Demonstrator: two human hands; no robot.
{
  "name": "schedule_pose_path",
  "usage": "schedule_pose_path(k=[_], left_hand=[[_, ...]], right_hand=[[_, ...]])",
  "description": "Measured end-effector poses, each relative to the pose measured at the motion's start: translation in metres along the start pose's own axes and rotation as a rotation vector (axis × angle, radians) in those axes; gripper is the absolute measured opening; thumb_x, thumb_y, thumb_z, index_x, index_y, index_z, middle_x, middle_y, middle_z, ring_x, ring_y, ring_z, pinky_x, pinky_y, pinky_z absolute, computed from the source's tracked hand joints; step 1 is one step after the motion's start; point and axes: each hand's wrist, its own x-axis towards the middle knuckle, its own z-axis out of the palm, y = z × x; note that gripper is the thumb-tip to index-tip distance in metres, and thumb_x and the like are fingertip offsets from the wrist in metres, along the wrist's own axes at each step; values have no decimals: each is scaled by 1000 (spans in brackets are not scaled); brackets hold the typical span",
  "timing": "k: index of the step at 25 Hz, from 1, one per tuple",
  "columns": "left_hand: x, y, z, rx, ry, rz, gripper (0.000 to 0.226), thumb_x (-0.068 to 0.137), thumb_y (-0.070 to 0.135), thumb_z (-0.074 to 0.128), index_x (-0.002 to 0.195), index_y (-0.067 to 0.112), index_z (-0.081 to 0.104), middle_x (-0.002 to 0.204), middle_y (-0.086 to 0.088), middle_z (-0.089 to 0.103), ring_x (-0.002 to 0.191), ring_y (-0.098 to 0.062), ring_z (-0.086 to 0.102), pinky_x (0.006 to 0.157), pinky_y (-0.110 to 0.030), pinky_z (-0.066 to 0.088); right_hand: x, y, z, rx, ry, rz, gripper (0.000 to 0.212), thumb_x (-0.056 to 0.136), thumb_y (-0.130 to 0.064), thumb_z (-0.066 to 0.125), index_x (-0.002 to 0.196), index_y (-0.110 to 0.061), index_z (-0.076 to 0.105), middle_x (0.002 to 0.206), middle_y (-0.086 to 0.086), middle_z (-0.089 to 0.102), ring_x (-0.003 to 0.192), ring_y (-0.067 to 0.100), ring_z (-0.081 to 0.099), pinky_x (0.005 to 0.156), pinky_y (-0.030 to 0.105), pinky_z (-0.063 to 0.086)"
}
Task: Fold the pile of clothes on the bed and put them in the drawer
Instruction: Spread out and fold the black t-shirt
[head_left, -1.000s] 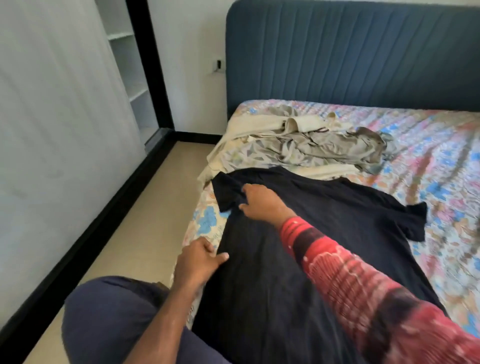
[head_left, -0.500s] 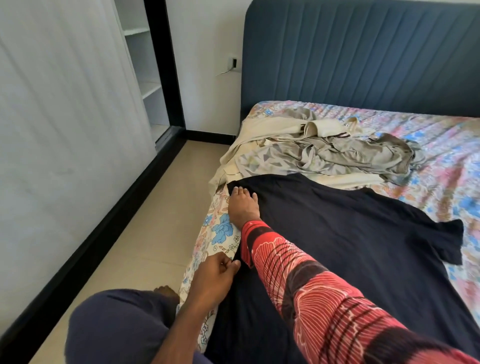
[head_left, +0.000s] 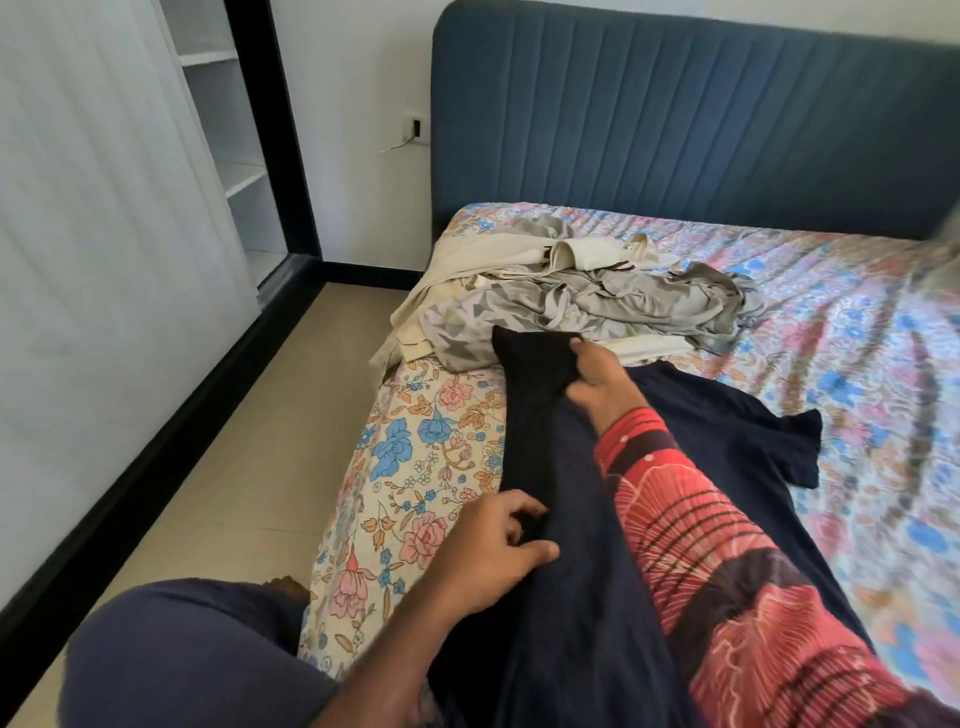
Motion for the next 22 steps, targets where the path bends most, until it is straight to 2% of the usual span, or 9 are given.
schedule_pose_path(k=[2, 4, 6, 7, 9, 11, 15, 19, 22], left_hand=[[4, 12, 30, 91, -67, 29, 41, 83, 37, 81, 120, 27, 68, 62, 10, 55, 57, -1, 51, 59, -23, 44], [3, 17, 54, 227, -136, 28, 51, 79, 45, 80, 126, 30, 64, 80, 10, 65, 79, -7, 64, 76, -27, 54], [-1, 17, 63, 335, -195, 5, 58, 75, 50, 81, 127, 34, 61, 98, 6, 70, 95, -14, 67, 86, -36, 57], [-2, 17, 61, 356, -201, -7, 56, 74, 51, 83, 123, 34, 61, 98, 6, 70, 95, -15, 67, 86, -37, 57], [-5, 18, 51, 379, -205, -38, 51, 71, 52, 85, 112, 33, 63, 89, 8, 69, 88, -12, 67, 83, -39, 58], [-14, 20, 37, 467, -244, -72, 50, 67, 56, 86, 104, 31, 63, 88, 10, 67, 84, -11, 66, 78, -38, 57], [-38, 21, 17, 753, -383, -98, 68, 77, 48, 84, 136, 26, 57, 123, 1, 65, 110, -22, 64, 84, -36, 51], [-54, 33, 19, 667, -487, -86, 68, 91, 35, 73, 151, 30, 44, 150, 0, 50, 133, -23, 53, 107, -39, 47], [-59, 56, 36, 704, -544, -24, 69, 90, 38, 73, 151, 34, 40, 146, -2, 49, 129, -26, 55, 104, -42, 49]], right_hand=[[7, -10, -46, -122, 159, -63, 20, 106, -6, 43, 95, -7, 60, 79, 11, 73, 57, 19, 68, 43, 26, 54], [13, -7, -78, -425, 247, -111, 14, 99, -22, 60, 96, -8, 63, 103, 12, 72, 74, 22, 69, 58, 33, 61], [10, 0, -92, -714, 252, -160, 60, 77, -45, 82, 123, -13, 62, 117, 6, 69, 99, 22, 67, 87, 44, 61], [4, -1, -95, -842, 247, -193, 79, 71, -43, 88, 137, -20, 52, 116, 1, 64, 104, 20, 63, 93, 43, 58], [-7, -1, -96, -1008, 231, -254, 81, 73, -27, 90, 143, -32, 47, 106, -4, 59, 95, 20, 59, 86, 41, 57], [-14, 1, -99, -1004, 230, -208, 60, 74, -14, 88, 129, -24, 67, 105, 1, 67, 80, 17, 60, 69, 34, 55], [-23, 0, -112, -871, 253, -191, 56, 75, 9, 80, 125, -15, 71, 87, 6, 69, 63, 15, 62, 50, 25, 55], [-36, -14, -116, -902, 202, -230, 60, 75, 13, 78, 129, -12, 68, 85, 9, 68, 51, 13, 61, 41, 20, 50], [-37, -23, -113, -1007, 201, -233, 62, 74, 12, 79, 131, -11, 68, 77, 6, 67, 39, 10, 57, 39, 20, 49]])
